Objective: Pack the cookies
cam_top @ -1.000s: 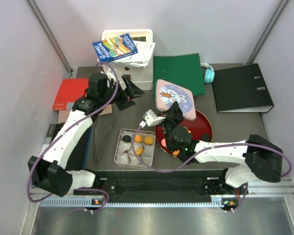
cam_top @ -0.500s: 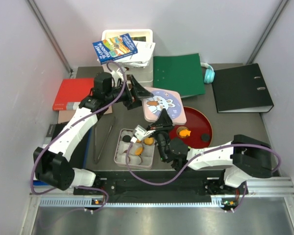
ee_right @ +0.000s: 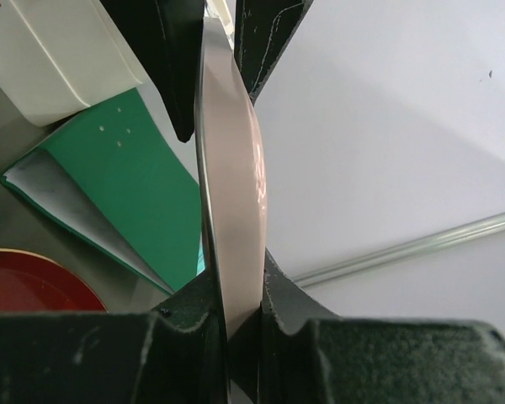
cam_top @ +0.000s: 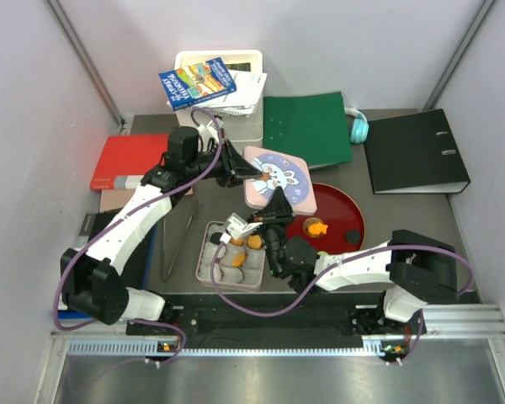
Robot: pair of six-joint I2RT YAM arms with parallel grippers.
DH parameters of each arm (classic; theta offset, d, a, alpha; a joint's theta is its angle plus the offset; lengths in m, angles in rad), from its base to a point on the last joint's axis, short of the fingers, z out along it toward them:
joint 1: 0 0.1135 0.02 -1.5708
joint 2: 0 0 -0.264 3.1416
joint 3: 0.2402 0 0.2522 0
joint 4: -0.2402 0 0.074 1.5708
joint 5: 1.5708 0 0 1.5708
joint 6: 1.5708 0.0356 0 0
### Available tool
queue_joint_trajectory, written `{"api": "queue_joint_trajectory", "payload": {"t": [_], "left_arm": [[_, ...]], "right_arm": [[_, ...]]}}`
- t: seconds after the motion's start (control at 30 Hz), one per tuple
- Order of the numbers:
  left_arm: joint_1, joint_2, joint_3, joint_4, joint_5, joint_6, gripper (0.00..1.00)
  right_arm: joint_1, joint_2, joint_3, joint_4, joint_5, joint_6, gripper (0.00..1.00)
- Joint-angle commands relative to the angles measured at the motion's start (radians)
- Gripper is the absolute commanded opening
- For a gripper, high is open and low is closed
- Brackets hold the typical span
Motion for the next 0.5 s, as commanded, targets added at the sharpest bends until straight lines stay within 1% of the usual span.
{"api": "queue_joint_trajectory", "payload": {"t": [0.0,0.03,0.07,0.1,0.17,0.2,0.3,0.47], "left_arm": [[-0.003,-0.031,0.004,0.03,0.001,0.073,0.18],[-0.003,-0.027,0.01,0.026,-0.001,0.076,0.16],[-0.003,-0.024,0.022,0.023,-0.003,0.082,0.13],[-0.003,-0.017,0.027,0.018,-0.003,0.083,0.12],[-0.003,-0.006,0.045,0.021,-0.004,0.085,0.09],[-0.003,0.005,0.052,0.021,-0.006,0.085,0.08],[-0.002,0.028,0.079,0.02,-0.012,0.094,0.04],[0.012,0.068,0.147,0.012,-0.018,0.094,0.0]], "right_arm": [[0.012,-0.013,0.055,0.053,0.014,0.012,0.08],[0.014,-0.021,0.058,0.042,0.019,0.015,0.24],[0.014,-0.027,0.058,0.031,0.025,0.023,0.31],[0.015,-0.035,0.058,0.018,0.036,0.029,0.49],[0.017,-0.062,0.036,0.002,0.042,0.038,0.68],[0.03,-0.073,0.026,0.005,0.045,0.038,0.83],[0.049,-0.118,-0.014,-0.003,0.071,0.055,0.94],[0.092,-0.217,-0.043,-0.085,0.128,0.122,0.96]]}}
